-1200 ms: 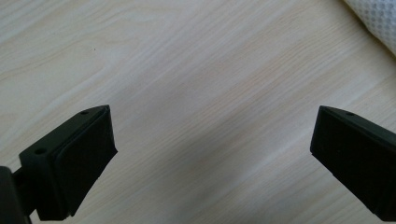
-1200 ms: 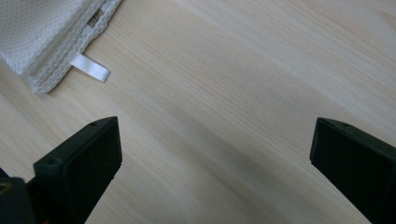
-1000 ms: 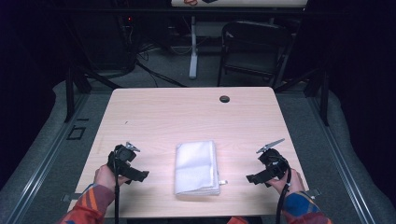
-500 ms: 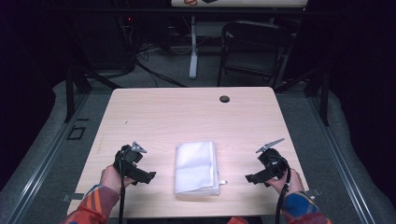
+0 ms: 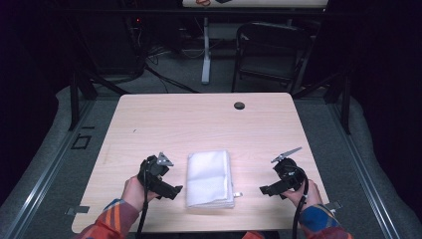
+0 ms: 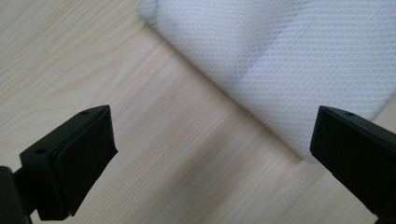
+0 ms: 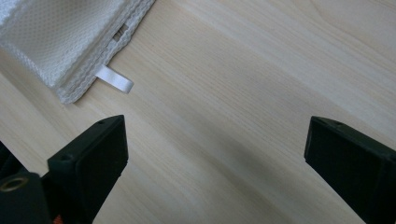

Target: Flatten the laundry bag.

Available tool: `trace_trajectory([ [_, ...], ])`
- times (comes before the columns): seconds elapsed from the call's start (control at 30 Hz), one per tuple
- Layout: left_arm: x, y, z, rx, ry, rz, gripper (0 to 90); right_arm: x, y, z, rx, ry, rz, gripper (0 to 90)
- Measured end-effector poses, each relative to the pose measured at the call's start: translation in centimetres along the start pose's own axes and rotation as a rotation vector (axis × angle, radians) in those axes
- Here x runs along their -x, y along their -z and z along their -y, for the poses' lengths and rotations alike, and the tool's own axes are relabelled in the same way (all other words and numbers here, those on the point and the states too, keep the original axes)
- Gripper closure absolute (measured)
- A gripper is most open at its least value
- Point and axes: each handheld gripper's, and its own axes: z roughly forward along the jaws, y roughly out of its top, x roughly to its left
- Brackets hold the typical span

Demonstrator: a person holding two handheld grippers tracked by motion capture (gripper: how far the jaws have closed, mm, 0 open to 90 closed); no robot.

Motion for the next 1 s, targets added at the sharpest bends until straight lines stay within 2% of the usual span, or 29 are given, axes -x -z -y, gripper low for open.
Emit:
trace_trajectory([
  [0.03,0.3,-0.1,-0.2,-0.009,-0.014,0.013,0.2,0.0,0.0,0.0,-0.009,0.007,0.013,6.3],
  [0.17,1.8,-0.7,-0.7,0.0,-0.058,0.023,0.3,0.1,-0.1,-0.1,-0.012,0.014,-0.001,6.9],
  [0.37,4.0,-1.7,-1.4,0.002,-0.136,0.067,3.9,0.0,-0.1,0.0,-0.006,-0.007,-0.02,8.1],
  [0.5,5.1,-2.5,-1.9,-0.005,-0.176,0.108,8.3,0.0,-0.2,-0.1,-0.02,0.019,-0.022,8.9],
  [0.53,5.4,-2.8,-2.0,-0.004,-0.187,0.109,8.3,-0.2,-0.3,-0.1,-0.002,-0.003,-0.032,9.3],
  [0.6,6.0,-3.1,-2.3,-0.007,-0.217,0.12,10.5,-0.2,-0.3,-0.1,-0.002,-0.002,-0.043,10.0],
  [0.63,6.3,-3.3,-2.5,-0.007,-0.23,0.124,10.7,-0.1,-0.2,0.0,-0.013,0.007,-0.017,10.0],
  [0.67,6.6,-3.6,-2.7,-0.006,-0.24,0.13,11.0,-0.1,-0.2,-0.1,-0.015,0.006,-0.025,10.2],
  [0.7,6.9,-3.8,-2.9,-0.016,-0.256,0.125,14.0,-0.1,-0.3,0.0,-0.017,0.001,-0.023,10.6],
  [0.87,8.1,-5.7,-3.5,-0.055,-0.302,0.12,16.2,-0.2,-0.4,-0.1,-0.029,0.01,-0.031,11.4],
  [0.93,8.5,-6.3,-3.6,-0.074,-0.32,0.117,16.7,-0.3,-0.5,0.0,-0.017,0.008,-0.03,11.7],
  [0.97,8.7,-6.6,-3.6,-0.088,-0.327,0.112,17.9,-0.4,-0.6,0.0,-0.002,-0.006,-0.049,12.0],
  [1.0,8.9,-6.8,-3.6,-0.097,-0.337,0.103,19.0,-0.4,-0.6,0.0,-0.004,-0.004,-0.049,12.1],
])
